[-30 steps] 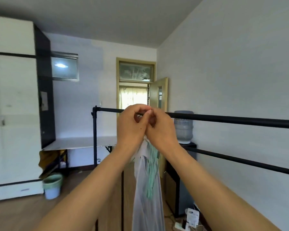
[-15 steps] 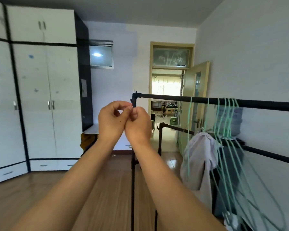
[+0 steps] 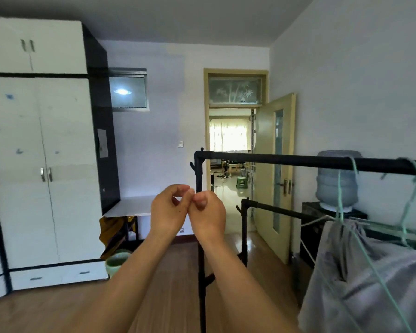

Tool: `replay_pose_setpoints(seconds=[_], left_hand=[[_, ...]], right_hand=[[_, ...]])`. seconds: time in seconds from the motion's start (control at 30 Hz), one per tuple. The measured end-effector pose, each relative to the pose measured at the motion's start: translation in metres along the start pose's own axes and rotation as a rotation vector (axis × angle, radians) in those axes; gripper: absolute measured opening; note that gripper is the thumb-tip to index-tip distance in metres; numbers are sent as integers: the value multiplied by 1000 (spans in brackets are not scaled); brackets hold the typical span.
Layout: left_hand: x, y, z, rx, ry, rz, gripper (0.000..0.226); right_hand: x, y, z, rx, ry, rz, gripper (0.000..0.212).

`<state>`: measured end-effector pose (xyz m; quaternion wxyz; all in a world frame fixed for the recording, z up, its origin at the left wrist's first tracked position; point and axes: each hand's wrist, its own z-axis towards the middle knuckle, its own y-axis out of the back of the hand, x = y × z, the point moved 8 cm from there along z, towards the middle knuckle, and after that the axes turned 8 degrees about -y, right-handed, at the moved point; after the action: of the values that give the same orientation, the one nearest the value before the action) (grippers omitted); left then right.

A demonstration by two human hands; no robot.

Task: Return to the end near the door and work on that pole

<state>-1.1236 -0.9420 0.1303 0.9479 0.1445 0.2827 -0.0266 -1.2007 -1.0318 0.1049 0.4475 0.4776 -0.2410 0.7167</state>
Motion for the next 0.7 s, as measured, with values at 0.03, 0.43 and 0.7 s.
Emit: replay_pose_setpoints(seconds=[0.03,0.43,0.7], left_hand=[[10,-6,5,18,13,12,21],[97,-83,68,209,76,-14,39],[92,-110,98,316,-176,-122,6]], right_hand=[[-6,-2,6,3,-8,-9,12],[-57,-31,89,-125,-59,-217,13],[-65,-49,121,-219,26,-383,12]])
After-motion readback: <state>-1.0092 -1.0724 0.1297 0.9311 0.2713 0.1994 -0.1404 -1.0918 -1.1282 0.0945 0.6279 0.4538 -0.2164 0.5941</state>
